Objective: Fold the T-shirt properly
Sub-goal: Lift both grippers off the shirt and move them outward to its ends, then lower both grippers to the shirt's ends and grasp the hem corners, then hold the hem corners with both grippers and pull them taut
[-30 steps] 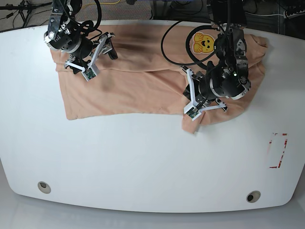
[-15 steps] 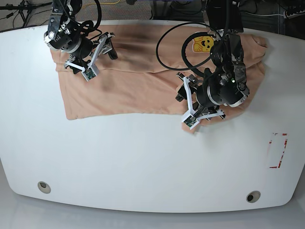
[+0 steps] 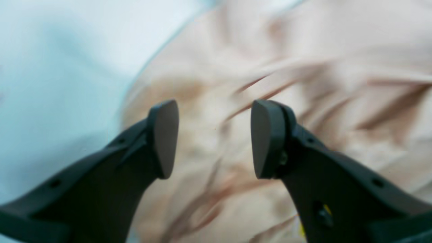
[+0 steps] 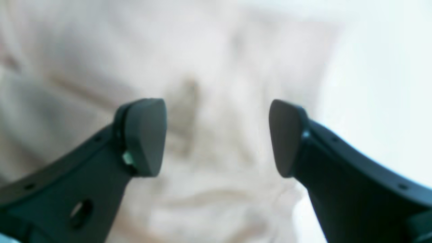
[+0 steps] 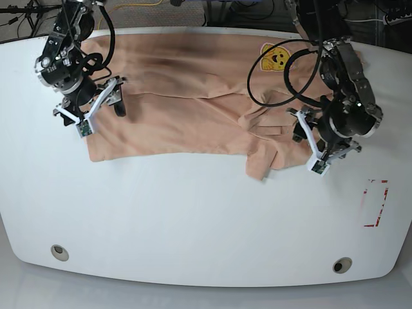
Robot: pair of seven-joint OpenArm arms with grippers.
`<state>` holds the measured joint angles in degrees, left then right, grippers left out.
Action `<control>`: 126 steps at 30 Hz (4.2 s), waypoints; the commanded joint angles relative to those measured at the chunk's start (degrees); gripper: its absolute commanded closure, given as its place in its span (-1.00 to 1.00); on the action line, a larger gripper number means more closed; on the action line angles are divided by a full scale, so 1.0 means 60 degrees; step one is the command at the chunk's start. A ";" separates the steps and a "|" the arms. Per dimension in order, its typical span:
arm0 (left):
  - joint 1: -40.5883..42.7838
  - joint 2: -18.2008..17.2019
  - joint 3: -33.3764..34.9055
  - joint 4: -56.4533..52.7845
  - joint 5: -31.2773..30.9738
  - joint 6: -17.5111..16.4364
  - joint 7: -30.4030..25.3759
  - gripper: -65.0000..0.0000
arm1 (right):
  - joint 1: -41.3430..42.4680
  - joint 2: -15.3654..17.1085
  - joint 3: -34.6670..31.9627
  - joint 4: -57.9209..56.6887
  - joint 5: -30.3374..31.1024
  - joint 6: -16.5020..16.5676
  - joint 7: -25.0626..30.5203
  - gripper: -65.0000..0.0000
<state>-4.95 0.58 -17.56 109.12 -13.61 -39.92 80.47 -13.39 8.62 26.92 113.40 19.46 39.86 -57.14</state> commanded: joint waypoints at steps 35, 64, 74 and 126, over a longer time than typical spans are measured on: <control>0.0642 -0.0807 -0.2106 0.0194 -0.0216 -0.0013 -0.0188 0.02 | 0.4715 0.1794 -0.1094 -0.9516 0.0177 0.0024 0.3568 -0.37; -0.1204 -0.1320 -0.3058 -0.2810 -0.0201 -0.0013 -0.1037 -0.32 | 0.4173 0.1647 -0.1138 -0.8447 0.0177 0.0024 0.3510 0.75; -0.1131 -0.1320 -0.2897 -0.2780 -0.0201 -0.0013 -0.1037 -0.32 | 0.4011 0.2028 -0.1065 -0.8124 -0.0072 0.0024 0.3510 -0.37; -0.1014 -0.1364 -0.2868 -0.2897 -0.0128 -0.0013 -0.1594 -0.33 | 0.4436 0.2263 -0.1109 -0.9912 0.0001 0.0024 0.3890 1.00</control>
<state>-9.72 -6.87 -34.92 91.15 -14.02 -39.92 73.34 13.45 21.58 20.45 53.58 20.91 40.07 -31.70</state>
